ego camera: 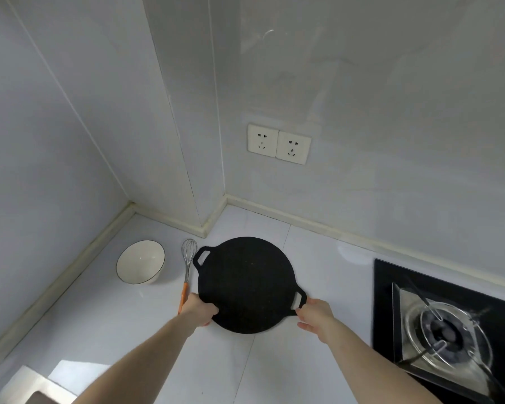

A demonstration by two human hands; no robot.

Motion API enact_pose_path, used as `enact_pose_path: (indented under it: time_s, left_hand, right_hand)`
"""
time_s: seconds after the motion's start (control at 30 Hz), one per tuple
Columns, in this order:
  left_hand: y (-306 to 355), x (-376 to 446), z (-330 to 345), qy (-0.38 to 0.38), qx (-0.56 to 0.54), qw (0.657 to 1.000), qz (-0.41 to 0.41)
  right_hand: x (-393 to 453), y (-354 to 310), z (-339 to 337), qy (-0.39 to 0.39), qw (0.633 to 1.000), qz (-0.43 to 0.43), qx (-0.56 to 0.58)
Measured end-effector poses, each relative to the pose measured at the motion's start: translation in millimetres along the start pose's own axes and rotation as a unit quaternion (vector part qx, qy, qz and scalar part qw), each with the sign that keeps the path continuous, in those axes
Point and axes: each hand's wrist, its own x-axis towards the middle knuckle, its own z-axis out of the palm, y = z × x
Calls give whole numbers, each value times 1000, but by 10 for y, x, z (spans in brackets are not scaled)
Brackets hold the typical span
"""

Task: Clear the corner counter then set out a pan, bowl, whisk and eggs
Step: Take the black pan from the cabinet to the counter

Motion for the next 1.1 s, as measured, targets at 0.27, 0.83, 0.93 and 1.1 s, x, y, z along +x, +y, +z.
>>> enact_pose_path:
  time_s: [0.27,0.83,0.93,1.1]
  left_hand:
    - [-37,-326,10,-29,5,999,32]
    - [360,-2621,998,-78,169,840,509]
    - [412,-3289,1537,-121,193,785,576]
    - [291,-4331,2345,-188,190,705,657]
  right_hand:
    - [-403,89,-182,-31,999,-38,23]
    - [-2296,986,-2002,42,948,-314,-27]
    - [-2736,1525,-2561,84,944,-318,-35]
    - [-3428,2395,-3355,163,939,-304,-7]
